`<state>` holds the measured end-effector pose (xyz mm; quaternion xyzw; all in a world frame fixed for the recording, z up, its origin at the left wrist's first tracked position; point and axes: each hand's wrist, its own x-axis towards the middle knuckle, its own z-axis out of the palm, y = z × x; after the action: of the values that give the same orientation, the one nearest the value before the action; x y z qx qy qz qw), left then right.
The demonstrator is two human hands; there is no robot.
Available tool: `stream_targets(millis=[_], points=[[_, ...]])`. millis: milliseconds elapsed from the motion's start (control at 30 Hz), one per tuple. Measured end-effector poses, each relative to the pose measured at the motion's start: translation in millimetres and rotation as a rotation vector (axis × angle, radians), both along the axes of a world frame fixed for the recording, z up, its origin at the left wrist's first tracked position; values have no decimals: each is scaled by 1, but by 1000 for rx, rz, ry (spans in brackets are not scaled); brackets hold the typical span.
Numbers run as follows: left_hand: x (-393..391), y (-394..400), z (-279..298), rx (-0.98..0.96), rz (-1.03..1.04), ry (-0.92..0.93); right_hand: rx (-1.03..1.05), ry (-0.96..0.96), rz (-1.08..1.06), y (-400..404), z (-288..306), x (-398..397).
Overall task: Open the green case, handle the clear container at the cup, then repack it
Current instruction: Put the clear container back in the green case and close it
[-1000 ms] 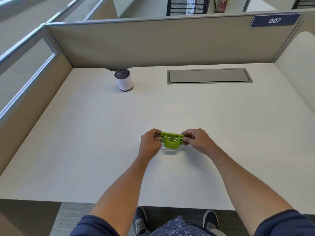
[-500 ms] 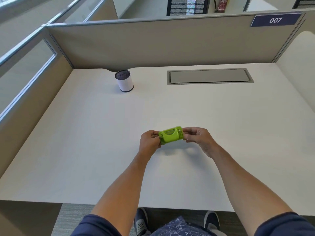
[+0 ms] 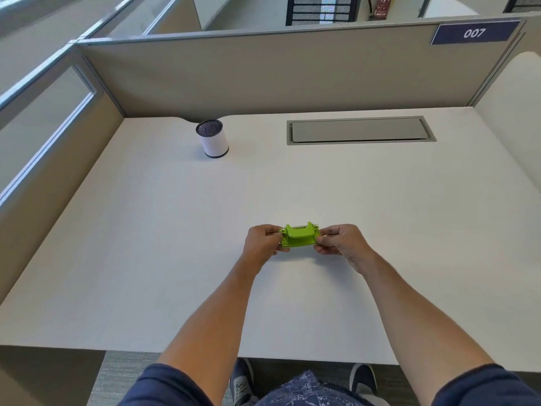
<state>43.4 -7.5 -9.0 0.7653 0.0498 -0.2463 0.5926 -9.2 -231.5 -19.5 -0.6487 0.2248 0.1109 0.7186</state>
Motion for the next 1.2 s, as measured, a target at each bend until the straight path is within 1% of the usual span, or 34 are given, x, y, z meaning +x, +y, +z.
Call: stream_targets(millis=[67,200,333,400,500,700,833,900,967,1067,1133,1200], points=[[2,-1,2,42,-37,-38,7,21,-26,-1,-3,-2],[0,-4,2,197,-196,-134,-5,72,-33,-3,-5,-4],[-5,-8,-3,306,-315,-276,-34,91,-6,-3,-1,-6],[-4,-11,-2,415,-395,-351,-72,89,5,-4,1,-6],[-6,-15,-1,533,-500,-428,-192,88,73,-5,4,-5],[-14,-19,-4,629,-593,-557,-393,84,175,-9,7,-6],[-16,-19,-6,641,-621,-604,-448,86,200,-14,7,-9],[-16,-17,-7,640,-621,-616,-526,77,232,-15,8,-10],[-18,-15,-8,675,-619,-652,-629,32,199,-16,6,-12],[-24,-7,-12,745,-590,-719,-750,-112,72,-11,0,-16],[-29,-2,-16,751,-565,-733,-766,-190,123,-5,-4,-20],[-33,1,-20,765,-576,-749,-792,-230,239,-1,-8,-23]])
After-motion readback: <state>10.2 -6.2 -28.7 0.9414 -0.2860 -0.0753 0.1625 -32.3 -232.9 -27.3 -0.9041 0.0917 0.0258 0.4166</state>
